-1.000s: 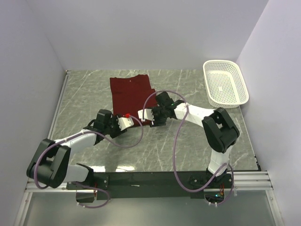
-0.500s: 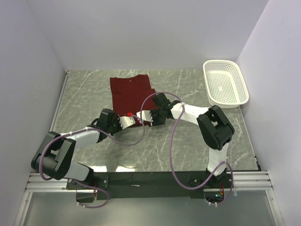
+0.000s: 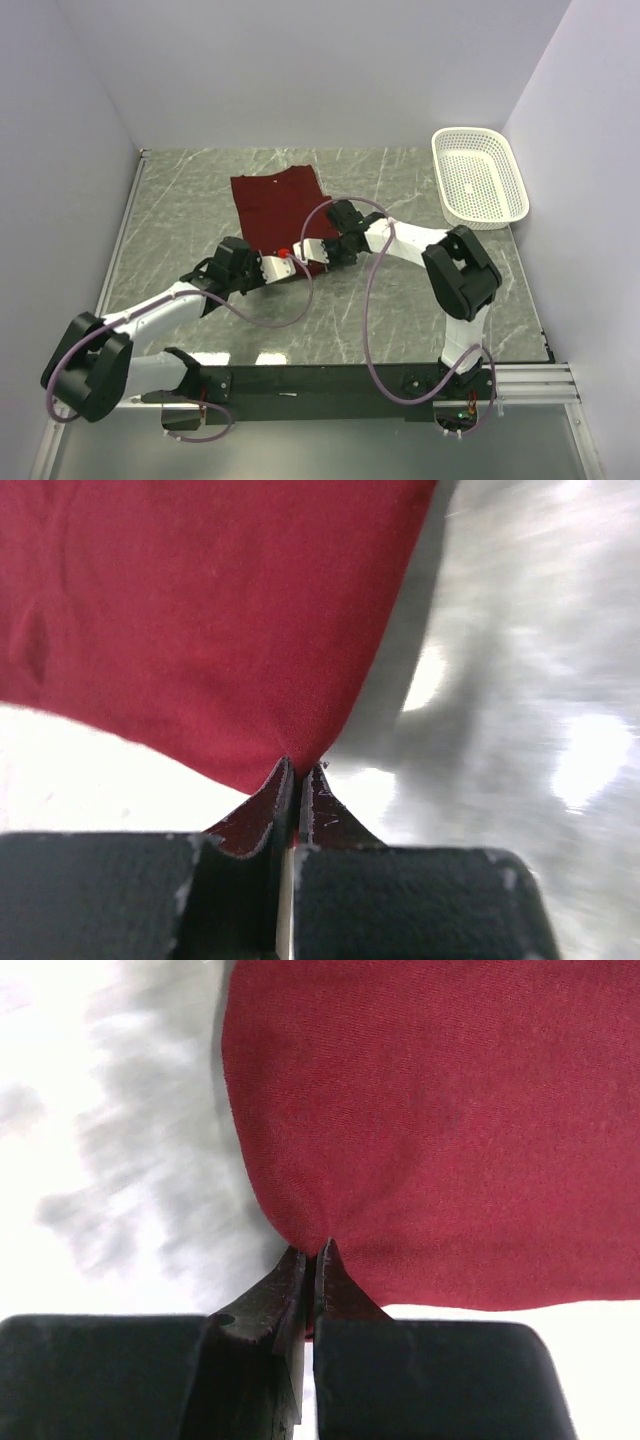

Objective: Fold and stack the t-shirts
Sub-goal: Fold the tshirt

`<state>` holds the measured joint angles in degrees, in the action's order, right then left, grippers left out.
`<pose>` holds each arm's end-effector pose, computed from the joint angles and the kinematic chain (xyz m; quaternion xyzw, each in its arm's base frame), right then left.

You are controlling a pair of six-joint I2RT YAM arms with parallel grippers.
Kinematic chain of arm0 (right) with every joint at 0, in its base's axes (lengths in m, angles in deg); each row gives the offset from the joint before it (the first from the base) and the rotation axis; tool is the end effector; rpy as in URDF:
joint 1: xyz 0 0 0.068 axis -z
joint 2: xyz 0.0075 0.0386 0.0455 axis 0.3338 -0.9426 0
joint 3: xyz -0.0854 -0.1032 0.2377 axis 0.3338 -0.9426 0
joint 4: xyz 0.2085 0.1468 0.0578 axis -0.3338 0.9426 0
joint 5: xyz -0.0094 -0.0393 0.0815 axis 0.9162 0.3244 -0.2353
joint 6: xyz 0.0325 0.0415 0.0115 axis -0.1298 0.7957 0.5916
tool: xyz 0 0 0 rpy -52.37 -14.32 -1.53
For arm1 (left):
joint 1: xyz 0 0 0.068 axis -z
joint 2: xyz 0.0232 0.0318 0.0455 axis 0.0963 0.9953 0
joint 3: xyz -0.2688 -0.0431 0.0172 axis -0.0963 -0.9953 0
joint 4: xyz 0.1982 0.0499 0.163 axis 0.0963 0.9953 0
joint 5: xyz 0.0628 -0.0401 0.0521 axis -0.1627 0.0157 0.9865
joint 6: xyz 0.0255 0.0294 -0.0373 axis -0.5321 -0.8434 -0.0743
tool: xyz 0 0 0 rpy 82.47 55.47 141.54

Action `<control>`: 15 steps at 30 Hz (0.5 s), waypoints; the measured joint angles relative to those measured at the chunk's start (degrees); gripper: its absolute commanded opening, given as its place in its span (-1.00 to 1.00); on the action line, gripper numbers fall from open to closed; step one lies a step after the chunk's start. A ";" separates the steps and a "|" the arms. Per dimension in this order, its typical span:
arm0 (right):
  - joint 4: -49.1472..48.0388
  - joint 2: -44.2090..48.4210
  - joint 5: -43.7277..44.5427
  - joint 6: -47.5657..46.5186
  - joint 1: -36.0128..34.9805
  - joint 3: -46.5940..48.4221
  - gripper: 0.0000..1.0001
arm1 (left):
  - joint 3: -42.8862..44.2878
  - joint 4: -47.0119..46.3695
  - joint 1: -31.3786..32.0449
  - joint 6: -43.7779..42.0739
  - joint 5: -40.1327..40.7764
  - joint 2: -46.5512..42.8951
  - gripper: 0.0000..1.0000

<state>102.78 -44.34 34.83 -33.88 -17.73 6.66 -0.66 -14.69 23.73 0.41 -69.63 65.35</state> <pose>0.2966 0.2390 0.1624 -0.7895 0.5523 0.0840 0.2540 0.2025 -0.1181 0.1775 0.5521 0.7259 -0.0066 0.4101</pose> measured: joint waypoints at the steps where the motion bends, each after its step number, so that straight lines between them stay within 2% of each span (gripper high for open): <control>1: 1.75 1.14 -0.37 0.00 0.15 -0.68 -1.00 | -0.02 1.11 1.03 0.42 -0.46 -0.94 -0.99; 6: 11.06 6.84 -3.96 -1.97 1.29 -3.32 -1.00 | -0.02 8.00 7.93 4.31 -2.91 -4.90 -0.99; 15: 24.22 24.48 -11.85 -3.43 1.75 -13.88 -1.00 | 0.33 19.63 22.93 14.34 -6.86 -10.43 -0.99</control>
<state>127.00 -19.86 22.98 -37.31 -15.99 -7.21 -0.33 4.94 46.66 14.75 -76.49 54.93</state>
